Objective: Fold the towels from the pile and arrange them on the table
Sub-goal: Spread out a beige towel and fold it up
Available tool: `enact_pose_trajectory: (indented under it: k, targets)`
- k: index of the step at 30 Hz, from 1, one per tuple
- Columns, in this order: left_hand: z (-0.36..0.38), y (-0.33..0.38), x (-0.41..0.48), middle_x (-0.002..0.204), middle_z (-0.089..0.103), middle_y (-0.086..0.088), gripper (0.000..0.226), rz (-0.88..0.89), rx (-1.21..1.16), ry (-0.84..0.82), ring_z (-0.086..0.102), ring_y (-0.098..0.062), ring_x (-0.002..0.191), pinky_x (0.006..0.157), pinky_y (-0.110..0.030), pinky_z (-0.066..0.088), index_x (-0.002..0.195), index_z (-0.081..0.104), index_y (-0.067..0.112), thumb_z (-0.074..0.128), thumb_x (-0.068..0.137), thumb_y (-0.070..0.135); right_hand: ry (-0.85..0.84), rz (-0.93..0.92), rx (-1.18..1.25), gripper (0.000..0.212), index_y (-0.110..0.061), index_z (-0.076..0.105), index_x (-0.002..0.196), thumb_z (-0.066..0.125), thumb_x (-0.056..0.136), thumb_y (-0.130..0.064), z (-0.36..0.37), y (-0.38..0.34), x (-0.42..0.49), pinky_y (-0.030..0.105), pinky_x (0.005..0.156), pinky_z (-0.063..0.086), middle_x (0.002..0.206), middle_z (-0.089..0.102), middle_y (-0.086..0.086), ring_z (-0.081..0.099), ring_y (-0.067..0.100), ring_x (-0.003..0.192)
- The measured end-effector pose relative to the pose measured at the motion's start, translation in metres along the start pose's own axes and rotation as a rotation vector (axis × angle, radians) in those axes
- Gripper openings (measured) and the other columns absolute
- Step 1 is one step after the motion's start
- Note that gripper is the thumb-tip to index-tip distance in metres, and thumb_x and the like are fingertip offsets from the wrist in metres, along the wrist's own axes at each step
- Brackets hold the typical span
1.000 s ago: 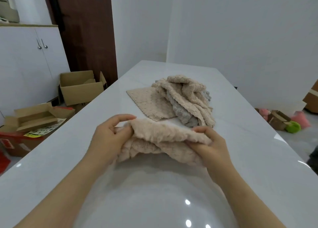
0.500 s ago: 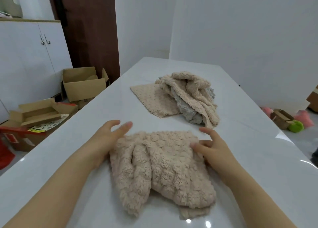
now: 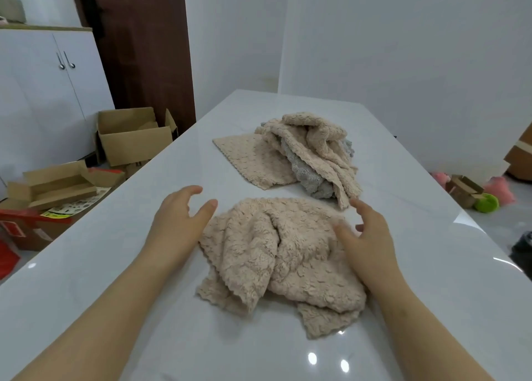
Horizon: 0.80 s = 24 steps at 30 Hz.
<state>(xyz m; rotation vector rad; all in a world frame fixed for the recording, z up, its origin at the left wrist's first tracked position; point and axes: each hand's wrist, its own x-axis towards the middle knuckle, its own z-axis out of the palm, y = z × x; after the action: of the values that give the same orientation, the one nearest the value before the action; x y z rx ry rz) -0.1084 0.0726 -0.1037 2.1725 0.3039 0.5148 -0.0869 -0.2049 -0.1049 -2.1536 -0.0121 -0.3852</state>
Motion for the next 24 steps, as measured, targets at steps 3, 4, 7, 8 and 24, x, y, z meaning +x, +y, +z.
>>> enact_pose_trajectory:
  k: [3,4,7,8,24]
  targets:
    - [-0.007,0.004,-0.009,0.124,0.045,0.015,0.054,0.055,0.004,-0.237,0.042,-0.006,0.111,0.092,-0.031,0.036,0.118,0.05,0.042,0.052,0.072,0.07,-0.101,-0.098,-0.147,0.042,-0.027,0.053,0.124,0.061,0.083,-0.034,0.002,-0.008,-0.004,0.042,0.104,0.034,0.131,0.05,0.001,0.043,0.023,0.122]
    - [-0.006,0.007,-0.012,0.124,0.045,0.016,0.057,0.056,0.036,-0.341,0.043,-0.006,0.115,0.097,-0.032,0.036,0.117,0.049,0.045,0.055,0.068,0.074,-0.178,-0.115,-0.235,0.041,-0.03,0.055,0.122,0.06,0.082,-0.04,0.004,-0.009,-0.006,0.04,0.104,0.033,0.131,0.051,-0.002,0.043,0.022,0.122]
    - [0.005,0.005,-0.014,0.138,0.041,0.015,0.051,0.201,0.432,-0.463,0.035,-0.007,0.13,0.108,-0.04,0.028,0.128,0.044,0.044,0.049,0.08,0.061,-0.318,-0.149,-0.468,0.037,-0.042,0.055,0.116,0.053,0.081,-0.054,0.008,-0.009,-0.01,0.035,0.102,0.024,0.137,0.044,-0.015,0.033,0.018,0.127]
    - [0.008,0.003,-0.012,0.141,0.039,0.014,0.046,0.24,0.497,-0.455,0.031,-0.007,0.132,0.109,-0.041,0.025,0.13,0.042,0.045,0.047,0.085,0.055,-0.318,-0.146,-0.487,0.035,-0.043,0.055,0.115,0.052,0.082,-0.054,0.008,-0.01,-0.01,0.035,0.102,0.022,0.138,0.041,-0.017,0.03,0.017,0.128]
    - [0.005,0.022,-0.027,0.133,0.049,0.019,0.067,0.429,0.33,-0.498,0.044,-0.003,0.122,0.106,-0.029,0.031,0.136,0.032,0.044,0.059,0.076,0.06,-0.361,-0.378,-0.687,0.054,-0.042,0.033,0.136,0.038,0.086,-0.062,0.01,-0.023,-0.024,0.033,0.107,0.015,0.145,0.032,-0.019,0.024,0.012,0.134]
